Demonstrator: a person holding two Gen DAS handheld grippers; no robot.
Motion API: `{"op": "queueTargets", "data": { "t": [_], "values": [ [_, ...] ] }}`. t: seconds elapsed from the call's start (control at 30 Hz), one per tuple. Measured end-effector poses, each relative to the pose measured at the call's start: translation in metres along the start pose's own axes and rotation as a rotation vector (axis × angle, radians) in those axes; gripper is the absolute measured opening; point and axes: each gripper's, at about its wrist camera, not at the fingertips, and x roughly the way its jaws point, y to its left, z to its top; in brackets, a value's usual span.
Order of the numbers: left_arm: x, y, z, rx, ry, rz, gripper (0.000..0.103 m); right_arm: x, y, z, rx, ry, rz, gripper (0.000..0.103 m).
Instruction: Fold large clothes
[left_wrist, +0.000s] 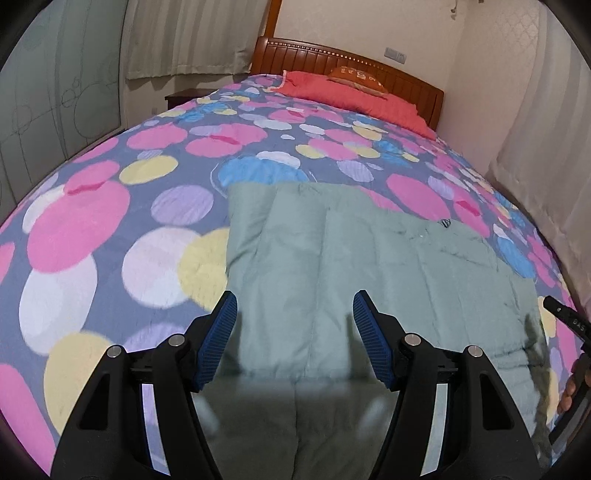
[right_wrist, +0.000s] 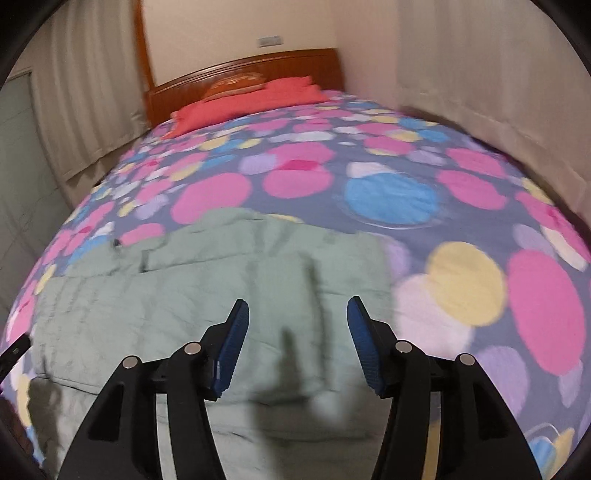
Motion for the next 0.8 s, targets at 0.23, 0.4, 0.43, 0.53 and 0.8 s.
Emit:
{"op": "queueTargets", "data": {
  "t": [0.23,0.4,0.43,0.53,0.8],
  "values": [
    [0.043,-0.002,0.014,-0.008,0.049,0.045,0.065,0.057,0.034,0.005,-0.083,0.075,0.003,0.055],
    [0.068,0.003,0.007,0.015,0.125,0.096,0.065,0.081,0.032,-0.005,-0.090,0.132,-0.017,0.056],
    [0.067,0.004,0.006,0.014,0.124,0.094,0.065,0.079,0.033,-0.004,-0.092,0.135,-0.019,0.056],
    [0.057,0.004,0.011,-0.005,0.106,0.097,0.065,0.069,0.034,0.004,-0.064,0.124,0.000,0.055],
    [0.068,-0.014,0.030,0.020,0.089,0.070,0.065,0.089,0.053,0.015,-0.082,0.138,0.004,0.056]
  ]
}}
